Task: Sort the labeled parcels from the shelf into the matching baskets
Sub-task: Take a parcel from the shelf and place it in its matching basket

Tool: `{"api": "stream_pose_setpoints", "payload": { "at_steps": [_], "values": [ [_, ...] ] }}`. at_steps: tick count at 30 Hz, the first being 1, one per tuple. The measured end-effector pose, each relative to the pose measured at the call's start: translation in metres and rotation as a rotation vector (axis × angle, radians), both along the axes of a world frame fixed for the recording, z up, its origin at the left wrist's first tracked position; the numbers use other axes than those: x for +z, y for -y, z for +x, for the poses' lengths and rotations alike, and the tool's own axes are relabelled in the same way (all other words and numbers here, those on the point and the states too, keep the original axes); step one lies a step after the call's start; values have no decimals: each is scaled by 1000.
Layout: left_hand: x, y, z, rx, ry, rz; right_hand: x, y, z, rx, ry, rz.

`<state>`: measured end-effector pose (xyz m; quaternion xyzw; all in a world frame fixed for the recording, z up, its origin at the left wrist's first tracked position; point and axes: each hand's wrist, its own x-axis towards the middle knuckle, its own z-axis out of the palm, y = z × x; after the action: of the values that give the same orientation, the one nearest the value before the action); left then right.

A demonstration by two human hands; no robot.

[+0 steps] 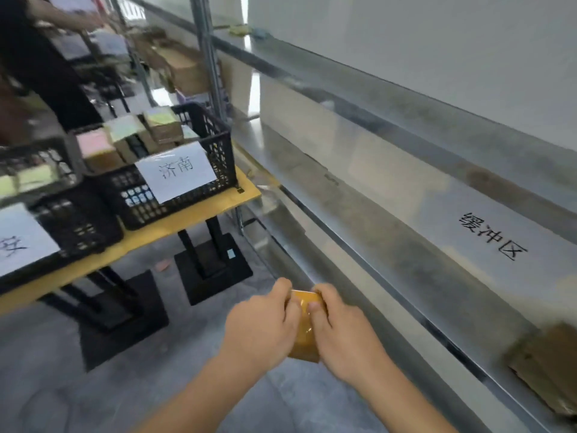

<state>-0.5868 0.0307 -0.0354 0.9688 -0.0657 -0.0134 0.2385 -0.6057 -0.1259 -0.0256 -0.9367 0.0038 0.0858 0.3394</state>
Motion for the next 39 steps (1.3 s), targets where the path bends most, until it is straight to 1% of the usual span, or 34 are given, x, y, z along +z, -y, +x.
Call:
{"api": "stream_pose_setpoints", "payload": {
  "at_steps": [3, 8, 12, 15, 20, 23, 27, 32, 35, 39],
  "values": [
    [-2, -45, 1, 73, 39, 23, -2, -45, 14, 24, 23, 55],
    [-2, -97, 3, 245, 2, 40, -17, -104, 37, 89, 109, 107],
    [-7, -128, 17, 330, 11, 9, -27, -141, 65, 134, 92, 173],
    [-15, -152, 35, 387, 23, 14, -31, -168, 92, 170, 45, 173],
    [-21, -194, 79, 497, 64, -11, -37, -218, 155, 250, 60, 214],
    [-19, -217, 106, 588, 72, -6, -38, -250, 196, 303, 26, 247],
    [-17, -258, 134, 683, 79, -66, -37, -300, 240, 423, -30, 322],
    [-9, -308, 135, 813, 71, -120, -27, -369, 265, 517, -120, 416],
    [-3, -355, 135, 929, 101, -135, -19, -418, 280, 546, -170, 467],
    [-7, -439, 133, 1034, 85, -65, -14, -492, 311, 553, -200, 494]
  ]
}}
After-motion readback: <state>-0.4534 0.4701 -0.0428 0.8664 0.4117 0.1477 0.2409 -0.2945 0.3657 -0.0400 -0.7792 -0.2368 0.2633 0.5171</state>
